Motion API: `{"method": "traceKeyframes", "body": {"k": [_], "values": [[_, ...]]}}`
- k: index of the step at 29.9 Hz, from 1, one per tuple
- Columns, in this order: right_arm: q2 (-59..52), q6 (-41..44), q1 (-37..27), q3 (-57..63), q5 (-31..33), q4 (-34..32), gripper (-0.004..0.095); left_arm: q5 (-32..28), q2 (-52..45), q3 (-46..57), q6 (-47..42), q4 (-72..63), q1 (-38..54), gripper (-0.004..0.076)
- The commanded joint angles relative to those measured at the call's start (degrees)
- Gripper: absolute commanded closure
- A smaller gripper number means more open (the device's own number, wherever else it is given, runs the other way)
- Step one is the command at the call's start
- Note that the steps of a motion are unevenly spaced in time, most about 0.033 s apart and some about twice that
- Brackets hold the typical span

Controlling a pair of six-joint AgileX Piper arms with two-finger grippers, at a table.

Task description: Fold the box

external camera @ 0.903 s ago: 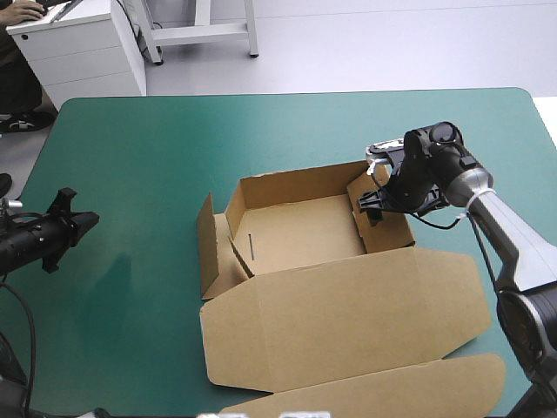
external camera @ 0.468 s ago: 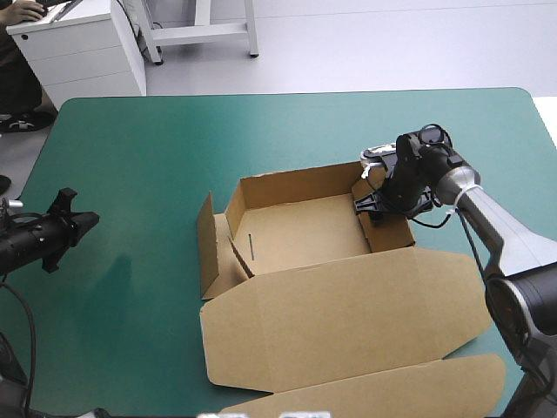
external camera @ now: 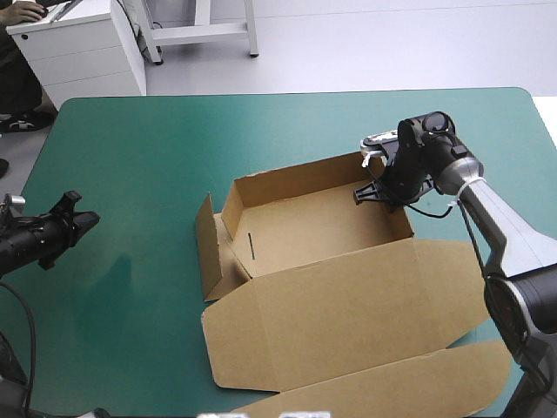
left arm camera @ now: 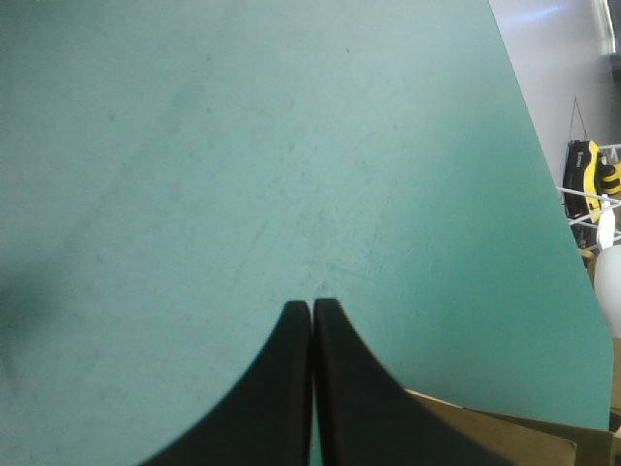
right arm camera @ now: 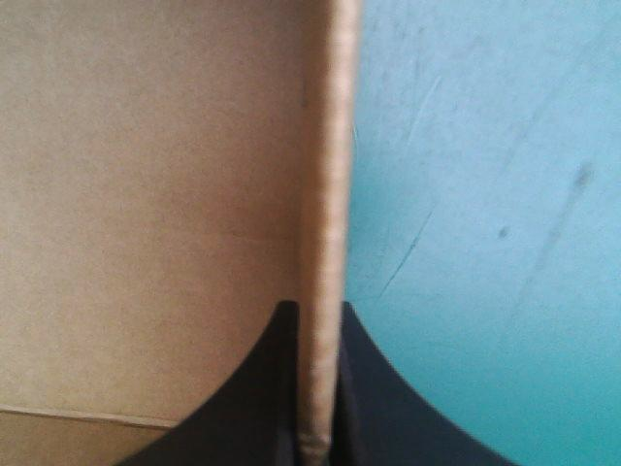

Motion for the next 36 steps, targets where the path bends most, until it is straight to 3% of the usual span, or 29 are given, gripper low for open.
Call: {"method": "traceKeyframes", "body": {"k": [1, 9, 12, 14, 16, 19, 36], "values": [[-4.65, -1.22, -0.22, -5.72, 1.7, 0.85, 0.0927, 1.41, -2.03, -1.22, 1.03, -2.61, 0.02, 0.0733], [-14.97, -1.36, -0.22, -10.56, 1.7, 4.9, 0.0927, 2.76, -2.03, -1.22, 9.89, -2.61, 0.02, 0.0698], [-18.24, -1.36, -0.22, -10.56, 1.7, 5.86, 0.0927, 3.54, -2.03, -1.22, 11.29, -2.91, 0.02, 0.054], [-19.42, -1.36, -0.22, -10.56, 1.7, 6.99, 0.0927, 3.95, -2.03, -1.22, 11.29, -3.29, 0.02, 0.037], [-19.82, -1.36, -0.22, -10.56, 1.7, 7.4, 0.0927, 4.45, -2.03, -1.22, 10.13, -2.43, 0.02, 0.0145], [-19.82, -1.36, -0.22, -10.56, 1.7, 7.4, 0.0926, 4.93, -2.03, -1.22, 9.23, 1.08, 0.02, -0.0013], [-18.78, -1.87, -0.22, -10.56, -0.93, 12.67, 0.0927, 7.47, -2.03, -2.92, 13.01, 0.98, -18.05, 0.0027]]}}
